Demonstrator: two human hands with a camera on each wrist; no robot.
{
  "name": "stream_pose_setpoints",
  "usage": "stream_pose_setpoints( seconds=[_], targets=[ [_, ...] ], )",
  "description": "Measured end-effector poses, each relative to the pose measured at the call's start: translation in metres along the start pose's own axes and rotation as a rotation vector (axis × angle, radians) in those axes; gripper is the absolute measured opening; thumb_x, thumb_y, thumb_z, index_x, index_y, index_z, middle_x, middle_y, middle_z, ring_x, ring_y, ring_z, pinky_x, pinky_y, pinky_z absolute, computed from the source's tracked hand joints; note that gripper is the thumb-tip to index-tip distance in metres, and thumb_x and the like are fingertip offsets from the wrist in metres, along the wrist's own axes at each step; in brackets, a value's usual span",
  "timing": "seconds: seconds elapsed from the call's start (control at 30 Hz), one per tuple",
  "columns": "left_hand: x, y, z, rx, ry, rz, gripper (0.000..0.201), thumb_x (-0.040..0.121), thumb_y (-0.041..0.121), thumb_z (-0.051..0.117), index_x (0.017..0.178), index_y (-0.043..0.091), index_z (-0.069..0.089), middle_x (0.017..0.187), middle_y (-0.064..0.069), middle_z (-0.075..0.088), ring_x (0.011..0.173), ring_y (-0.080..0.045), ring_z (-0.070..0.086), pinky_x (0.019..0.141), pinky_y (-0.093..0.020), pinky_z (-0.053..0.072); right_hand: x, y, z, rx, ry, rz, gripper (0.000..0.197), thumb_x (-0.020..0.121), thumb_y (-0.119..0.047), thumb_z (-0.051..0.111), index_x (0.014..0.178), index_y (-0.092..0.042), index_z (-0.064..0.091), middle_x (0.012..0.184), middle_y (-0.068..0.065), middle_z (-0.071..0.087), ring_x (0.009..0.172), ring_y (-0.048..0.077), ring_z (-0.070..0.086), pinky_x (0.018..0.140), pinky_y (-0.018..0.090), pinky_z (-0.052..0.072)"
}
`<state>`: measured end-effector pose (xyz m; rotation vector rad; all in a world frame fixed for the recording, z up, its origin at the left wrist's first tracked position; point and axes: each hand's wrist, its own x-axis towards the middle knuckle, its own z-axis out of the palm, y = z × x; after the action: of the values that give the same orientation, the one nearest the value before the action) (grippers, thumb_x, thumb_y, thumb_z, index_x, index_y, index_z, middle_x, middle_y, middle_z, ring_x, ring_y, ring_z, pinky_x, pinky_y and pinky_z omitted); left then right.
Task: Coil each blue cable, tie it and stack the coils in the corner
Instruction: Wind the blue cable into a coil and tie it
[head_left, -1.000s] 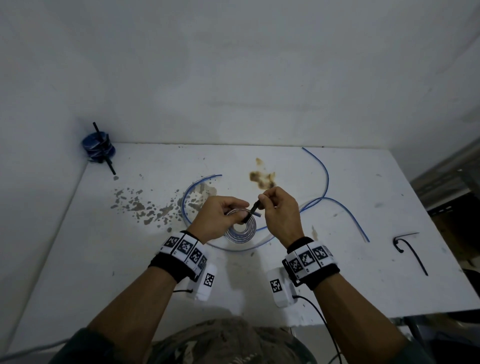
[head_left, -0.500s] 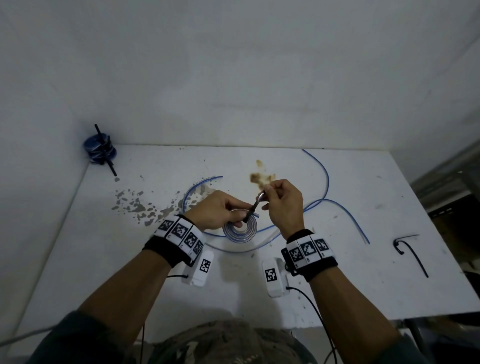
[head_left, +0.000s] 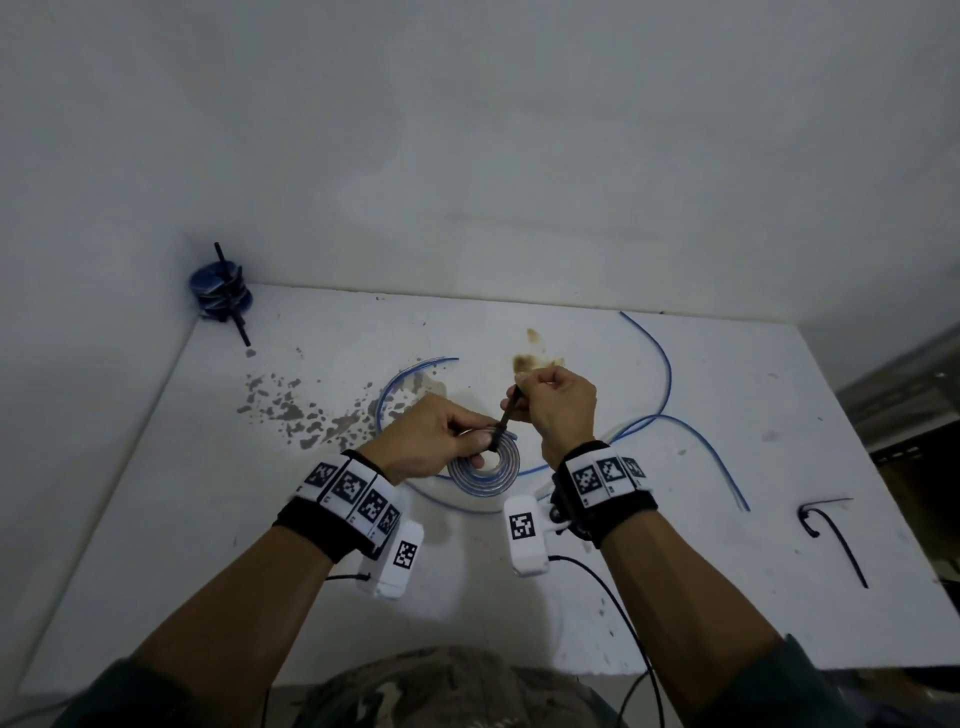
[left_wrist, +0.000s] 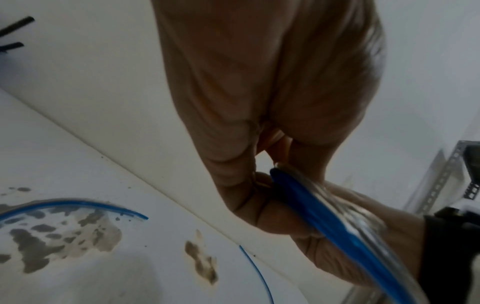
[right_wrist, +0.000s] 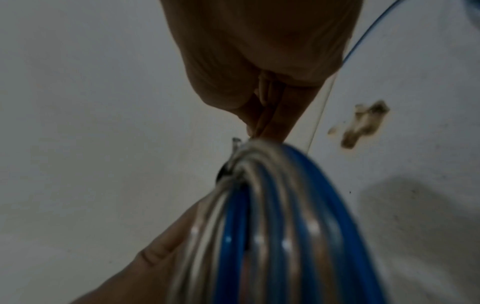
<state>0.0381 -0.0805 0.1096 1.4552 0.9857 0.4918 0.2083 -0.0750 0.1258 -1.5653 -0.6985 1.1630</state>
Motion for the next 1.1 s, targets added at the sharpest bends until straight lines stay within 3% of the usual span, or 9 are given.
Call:
stream_pose_setpoints(
  seconds=[0.13,0.27,0.33,0.47,0.53,0.6,0.83,0.93,1.1],
  targets=[
    [0.005,-0.001,-0.018,-0.023,0.098,-0.011,0.022,0.094,0.002,0.061,0.113,0.006,0.07,0.093,-0.009,0.073,0.065,-0.01,0.065,0.074,-0.026,0.056,0.01,-0.012,0.01,-0.008,-0.17,-0.04,0.013,0.095,-0.007,0.063,0.097,0.006,0.059,0.072,0.015,0.068,0.059,0.024,0.069,0.058,0.033,0.059],
    [0.014,-0.005,-0.03,-0.121,0.357,0.006,0.018,0.093,0.0,0.062,0.109,-0.001,0.069,0.083,-0.01,0.071,0.058,-0.006,0.063,0.067,-0.02,0.053,0.017,-0.019,0.017,-0.249,-0.329,-0.044,0.03,0.091,-0.026,0.071,0.105,0.0,0.065,0.087,0.013,0.074,0.071,0.02,0.071,0.062,0.032,0.059],
    [0.016,-0.006,-0.034,-0.18,0.407,0.011,0.016,0.092,-0.001,0.063,0.107,0.0,0.07,0.083,-0.013,0.071,0.062,-0.008,0.065,0.072,-0.024,0.055,0.016,-0.013,0.024,-0.371,-0.4,-0.084,0.024,0.091,-0.022,0.071,0.103,-0.001,0.07,0.089,0.012,0.074,0.073,0.017,0.07,0.059,0.028,0.056],
    [0.016,-0.01,-0.044,-0.212,0.375,-0.008,0.02,0.09,0.002,0.066,0.109,-0.001,0.071,0.089,-0.009,0.075,0.08,-0.017,0.072,0.083,-0.037,0.055,0.018,-0.005,0.038,-0.281,-0.409,-0.073,0.007,0.089,-0.009,0.071,0.088,-0.001,0.072,0.075,0.009,0.072,0.064,0.015,0.069,0.06,0.028,0.056],
    [0.013,-0.014,-0.05,-0.273,0.348,-0.03,0.029,0.083,-0.004,0.072,0.112,0.0,0.071,0.094,-0.011,0.076,0.091,-0.03,0.072,0.089,-0.045,0.054,0.021,-0.006,0.043,-0.239,-0.401,-0.042,0.005,0.087,-0.005,0.073,0.087,-0.001,0.073,0.074,0.009,0.072,0.062,0.015,0.069,0.061,0.028,0.057],
    [0.013,-0.018,-0.055,-0.304,0.357,-0.047,0.032,0.076,-0.005,0.078,0.106,0.007,0.074,0.097,-0.016,0.075,0.098,-0.043,0.069,0.092,-0.052,0.053,0.023,-0.007,0.048,-0.207,-0.404,-0.007,0.004,0.086,-0.003,0.073,0.086,0.001,0.073,0.075,0.011,0.073,0.063,0.017,0.069,0.062,0.028,0.058],
    [0.017,-0.018,-0.07,-0.183,0.402,-0.08,0.028,0.074,-0.006,0.08,0.1,0.006,0.075,0.093,-0.013,0.076,0.089,-0.024,0.073,0.087,-0.035,0.058,0.03,-0.001,0.063,-0.297,-0.383,-0.062,0.022,0.088,-0.006,0.071,0.067,-0.012,0.068,0.065,0.001,0.067,0.055,0.007,0.061,0.051,0.02,0.049],
    [0.019,-0.019,-0.075,-0.194,0.358,-0.077,0.023,0.083,0.006,0.076,0.105,0.012,0.073,0.098,-0.006,0.076,0.093,-0.016,0.073,0.087,-0.028,0.056,0.034,-0.002,0.072,-0.338,-0.418,-0.078,0.013,0.087,-0.01,0.074,0.075,-0.009,0.07,0.072,0.003,0.069,0.06,0.006,0.063,0.051,0.019,0.048],
    [0.028,-0.019,-0.075,-0.212,0.536,-0.041,0.021,0.088,0.015,0.072,0.108,0.007,0.074,0.091,-0.003,0.077,0.081,-0.009,0.072,0.08,-0.024,0.056,0.039,0.0,0.093,-0.277,-0.377,-0.052,0.01,0.088,-0.013,0.073,0.088,-0.002,0.075,0.081,0.01,0.073,0.072,0.016,0.068,0.064,0.03,0.056]
  ],
)
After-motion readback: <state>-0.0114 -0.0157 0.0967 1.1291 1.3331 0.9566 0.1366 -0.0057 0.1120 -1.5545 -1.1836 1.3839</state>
